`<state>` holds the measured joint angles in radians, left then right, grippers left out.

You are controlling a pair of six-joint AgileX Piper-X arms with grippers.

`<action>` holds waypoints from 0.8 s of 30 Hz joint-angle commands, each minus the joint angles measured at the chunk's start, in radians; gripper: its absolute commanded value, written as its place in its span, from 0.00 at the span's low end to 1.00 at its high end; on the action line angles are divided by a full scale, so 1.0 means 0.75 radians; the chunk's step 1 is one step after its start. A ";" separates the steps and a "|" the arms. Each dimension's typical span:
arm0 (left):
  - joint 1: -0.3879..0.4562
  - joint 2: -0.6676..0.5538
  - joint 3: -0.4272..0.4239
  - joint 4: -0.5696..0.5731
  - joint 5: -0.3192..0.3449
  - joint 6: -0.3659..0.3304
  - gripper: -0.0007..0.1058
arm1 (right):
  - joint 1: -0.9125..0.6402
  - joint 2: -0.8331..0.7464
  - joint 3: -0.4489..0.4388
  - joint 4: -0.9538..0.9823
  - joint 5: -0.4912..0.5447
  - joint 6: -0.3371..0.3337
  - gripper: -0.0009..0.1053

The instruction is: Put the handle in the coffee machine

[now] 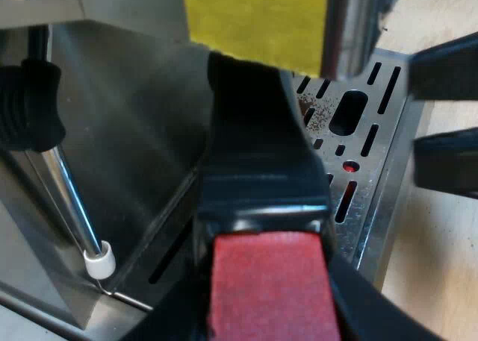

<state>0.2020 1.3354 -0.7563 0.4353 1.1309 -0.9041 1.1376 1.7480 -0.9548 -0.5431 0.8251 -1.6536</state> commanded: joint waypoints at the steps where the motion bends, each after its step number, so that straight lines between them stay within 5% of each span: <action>1: 0.031 -0.036 -0.029 -0.053 0.146 -0.027 0.01 | -0.037 0.026 0.004 -0.014 -0.083 -0.015 0.50; 7: 0.031 -0.036 -0.029 -0.053 0.136 -0.027 0.01 | -0.087 0.139 0.004 -0.209 -0.090 -0.015 0.50; 14: 0.031 -0.036 -0.029 -0.053 0.136 -0.027 0.01 | -0.130 0.288 -0.036 -0.516 -0.087 -0.176 0.50; 18: 0.031 -0.036 -0.029 -0.053 0.136 -0.027 0.01 | -0.139 0.330 -0.066 -0.572 -0.088 -0.175 0.50; 24: 0.031 -0.036 -0.029 -0.050 0.136 -0.027 0.01 | -0.169 0.417 -0.232 -0.605 -0.080 -0.180 0.50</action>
<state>0.2020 1.3354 -0.7563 0.4400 1.1333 -0.9053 1.0167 2.0579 -1.1127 -0.9770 0.7567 -1.7741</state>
